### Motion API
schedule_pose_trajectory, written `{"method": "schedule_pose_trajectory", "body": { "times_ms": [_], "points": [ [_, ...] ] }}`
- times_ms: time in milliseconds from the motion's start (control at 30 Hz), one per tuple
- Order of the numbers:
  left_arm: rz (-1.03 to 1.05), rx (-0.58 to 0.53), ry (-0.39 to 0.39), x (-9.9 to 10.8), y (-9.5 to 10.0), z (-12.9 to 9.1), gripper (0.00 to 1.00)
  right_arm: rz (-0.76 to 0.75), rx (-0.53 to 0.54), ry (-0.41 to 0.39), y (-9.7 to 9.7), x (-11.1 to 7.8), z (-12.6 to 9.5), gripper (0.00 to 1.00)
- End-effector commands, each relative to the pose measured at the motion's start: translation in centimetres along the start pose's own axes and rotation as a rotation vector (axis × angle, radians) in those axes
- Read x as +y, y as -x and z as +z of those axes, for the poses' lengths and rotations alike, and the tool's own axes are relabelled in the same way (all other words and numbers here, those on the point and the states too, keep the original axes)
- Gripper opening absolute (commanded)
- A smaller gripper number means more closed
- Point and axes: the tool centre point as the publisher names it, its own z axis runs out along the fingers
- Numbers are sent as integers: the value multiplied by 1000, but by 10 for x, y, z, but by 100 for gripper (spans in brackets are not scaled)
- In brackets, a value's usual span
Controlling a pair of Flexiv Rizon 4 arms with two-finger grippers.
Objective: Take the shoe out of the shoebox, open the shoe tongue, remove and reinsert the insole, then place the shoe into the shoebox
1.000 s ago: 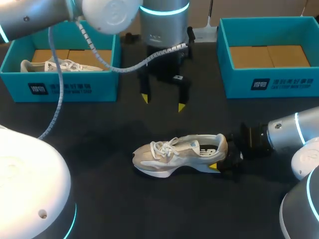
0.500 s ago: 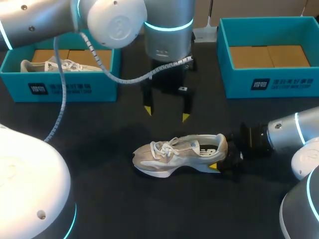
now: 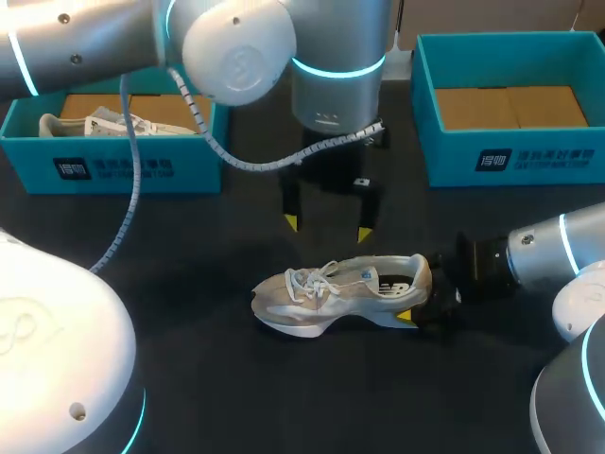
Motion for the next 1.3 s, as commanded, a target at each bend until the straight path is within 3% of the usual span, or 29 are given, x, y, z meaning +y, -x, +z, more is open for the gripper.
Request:
{"method": "schedule_pose_trajectory", "body": {
  "times_ms": [33,933,1300],
  "points": [
    [-17,-14,2,-1,-4,9,100,1,-1,-5,1,-1,1,0],
    [-112,-100,35,3,-36,51,100,1,-1,-5,1,-1,1,0],
    [-168,-118,31,-2,-39,65,100,1,-1,-5,1,-1,1,0]
  ]
}}
